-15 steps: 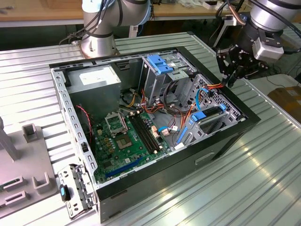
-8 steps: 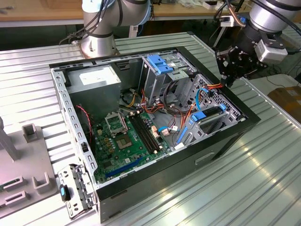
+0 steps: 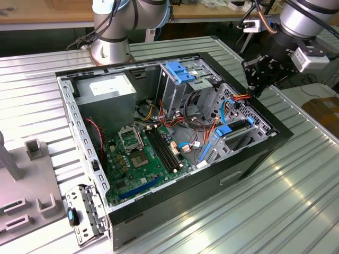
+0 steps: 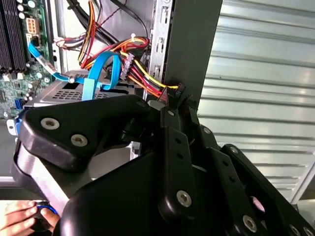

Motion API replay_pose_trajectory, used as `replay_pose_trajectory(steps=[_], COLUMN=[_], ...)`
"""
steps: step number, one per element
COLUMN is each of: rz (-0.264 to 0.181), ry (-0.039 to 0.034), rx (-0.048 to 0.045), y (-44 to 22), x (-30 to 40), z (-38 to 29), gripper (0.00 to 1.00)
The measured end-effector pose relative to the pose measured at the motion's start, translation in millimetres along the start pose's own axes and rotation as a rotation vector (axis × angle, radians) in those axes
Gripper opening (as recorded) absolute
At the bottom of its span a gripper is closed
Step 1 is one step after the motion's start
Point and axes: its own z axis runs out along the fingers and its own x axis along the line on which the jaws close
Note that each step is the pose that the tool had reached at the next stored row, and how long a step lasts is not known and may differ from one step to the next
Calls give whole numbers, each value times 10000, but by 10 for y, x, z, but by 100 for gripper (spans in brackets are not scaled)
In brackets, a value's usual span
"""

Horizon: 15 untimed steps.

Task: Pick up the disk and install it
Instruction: 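Insert the first disk wire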

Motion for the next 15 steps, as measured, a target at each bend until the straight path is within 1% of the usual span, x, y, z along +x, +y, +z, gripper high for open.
replay_pose_trajectory(steps=[2, 3, 4, 5, 8, 9, 10, 12, 13, 15], rz=[-111, -135, -160, -176, -233, -265, -291, -320, -328, -331], ry=[194, 283, 373, 404, 456, 547, 635, 709, 722, 728], rx=[-197, -282, -347, -350, -329, -369, -503, -673, -702, -701], y=[-28, -39, -54, -62, -89, -100, -110, -127, -142, -152], x=[-13, -19, -29, -36, -68, -87, -94, -105, -117, -125], z=[4, 5, 8, 9, 13, 19, 25, 34, 41, 49], gripper=[24, 24, 24, 24, 24, 24, 24, 24, 24, 24])
